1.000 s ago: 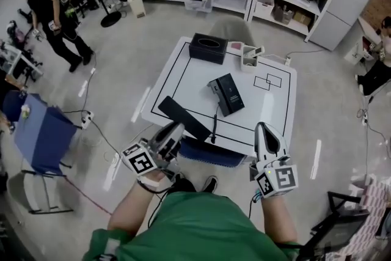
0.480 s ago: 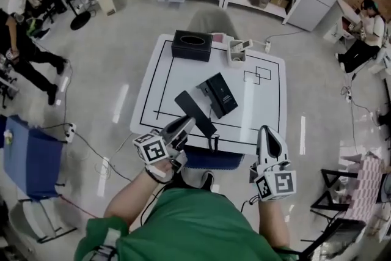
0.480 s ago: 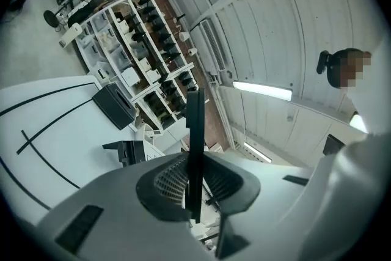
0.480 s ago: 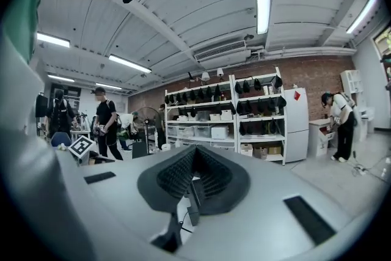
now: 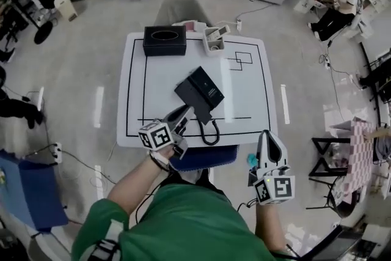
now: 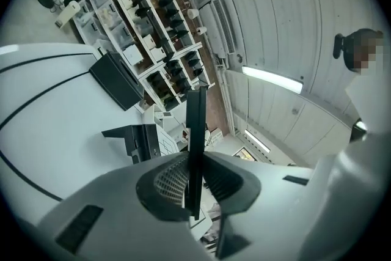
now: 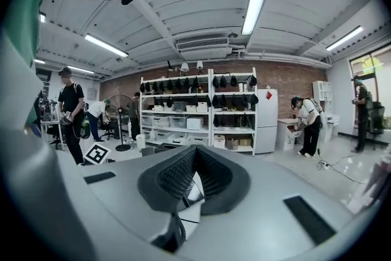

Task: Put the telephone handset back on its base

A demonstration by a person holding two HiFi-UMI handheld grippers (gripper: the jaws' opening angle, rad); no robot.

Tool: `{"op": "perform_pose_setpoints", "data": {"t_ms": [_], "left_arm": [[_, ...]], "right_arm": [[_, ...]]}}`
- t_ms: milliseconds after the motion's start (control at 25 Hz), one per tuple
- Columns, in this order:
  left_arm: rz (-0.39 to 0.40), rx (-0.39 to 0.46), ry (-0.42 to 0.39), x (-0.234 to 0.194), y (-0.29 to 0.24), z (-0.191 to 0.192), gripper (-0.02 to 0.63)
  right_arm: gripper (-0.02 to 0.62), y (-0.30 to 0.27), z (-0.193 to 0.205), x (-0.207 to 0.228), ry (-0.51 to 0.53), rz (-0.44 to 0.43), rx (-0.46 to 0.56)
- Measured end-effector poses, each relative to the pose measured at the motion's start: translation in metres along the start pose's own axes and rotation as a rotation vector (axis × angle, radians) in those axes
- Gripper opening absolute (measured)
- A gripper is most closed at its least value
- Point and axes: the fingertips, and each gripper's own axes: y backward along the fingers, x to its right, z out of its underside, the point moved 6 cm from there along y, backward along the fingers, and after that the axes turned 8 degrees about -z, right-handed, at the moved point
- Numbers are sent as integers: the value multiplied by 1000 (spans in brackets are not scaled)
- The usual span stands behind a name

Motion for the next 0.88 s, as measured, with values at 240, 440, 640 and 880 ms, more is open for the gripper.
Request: {"op": "perform_pose_setpoints", "data": {"t_ms": [240, 440, 640, 880], "left_arm": [[54, -11, 53, -30, -31, 7, 80], [57, -13, 90, -48, -47, 18, 80], [41, -42, 116, -64, -62, 27, 80], [66, -66, 179, -78, -74, 32, 80]], "right_arm": [[20, -3, 17, -1, -13, 52, -51], [20, -9, 27, 6, -22, 59, -88], [21, -17, 28, 12, -16, 41, -110], [20, -23, 28, 22, -21, 37, -119]]}}
